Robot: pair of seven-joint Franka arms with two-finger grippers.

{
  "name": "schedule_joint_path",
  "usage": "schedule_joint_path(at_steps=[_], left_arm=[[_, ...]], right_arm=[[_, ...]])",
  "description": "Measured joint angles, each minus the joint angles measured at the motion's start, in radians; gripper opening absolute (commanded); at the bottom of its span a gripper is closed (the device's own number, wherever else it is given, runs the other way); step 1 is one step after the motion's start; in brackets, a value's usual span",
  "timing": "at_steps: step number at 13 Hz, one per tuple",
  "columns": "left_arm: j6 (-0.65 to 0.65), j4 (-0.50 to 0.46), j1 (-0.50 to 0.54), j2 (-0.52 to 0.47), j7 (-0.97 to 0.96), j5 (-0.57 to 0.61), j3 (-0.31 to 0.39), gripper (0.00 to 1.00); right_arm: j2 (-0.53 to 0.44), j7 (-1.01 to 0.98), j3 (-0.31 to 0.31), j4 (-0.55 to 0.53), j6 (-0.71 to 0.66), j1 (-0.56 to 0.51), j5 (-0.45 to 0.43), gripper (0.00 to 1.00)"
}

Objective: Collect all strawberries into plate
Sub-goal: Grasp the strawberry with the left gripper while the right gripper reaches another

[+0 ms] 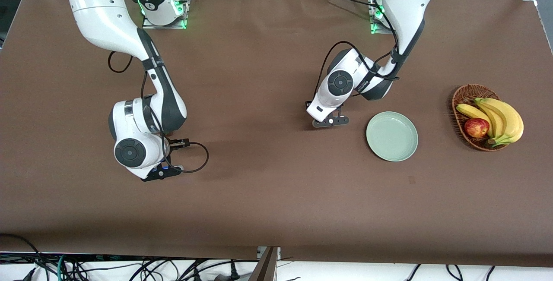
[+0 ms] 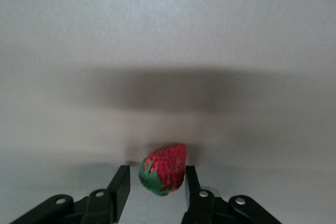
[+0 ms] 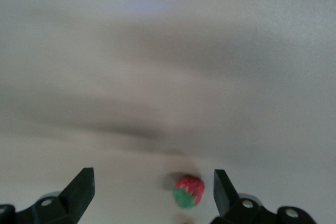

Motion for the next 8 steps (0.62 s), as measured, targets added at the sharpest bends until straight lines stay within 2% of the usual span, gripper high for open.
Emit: schedule_joint_path(at_steps=[2, 4, 5, 6, 7, 8], left_arm=[[0.0, 0.015, 0.0, 0.002, 0.0, 0.0, 0.001, 0.51], [0.0, 0.02, 0.0, 0.01, 0.0, 0.001, 0.001, 0.51], [0.0, 0.02, 0.0, 0.015, 0.0, 0.001, 0.002, 0.45], [0.0, 0.02, 0.0, 0.021, 0.0, 0.001, 0.002, 0.15], [0.0, 0.021, 0.0, 0.026, 0.0, 0.001, 0.003, 0.0], [0.0, 0.021, 0.0, 0.028, 0.0, 0.003, 0.003, 0.0]], right_arm=[[-0.028, -0.02, -0.023, -0.103, 0.089, -0.001, 0.0, 1.0], [-0.064, -0.029, -0.034, -0.183, 0.122, -0.001, 0.001, 1.0], [-0.085, -0.029, -0.035, -0.219, 0.134, -0.001, 0.002, 1.0], [-0.104, -0.029, -0.036, -0.255, 0.151, -0.001, 0.002, 1.0], [-0.119, -0.029, -0.037, -0.291, 0.176, -0.002, 0.002, 1.0], [-0.129, -0.029, -0.038, -0.322, 0.199, -0.002, 0.002, 0.99]])
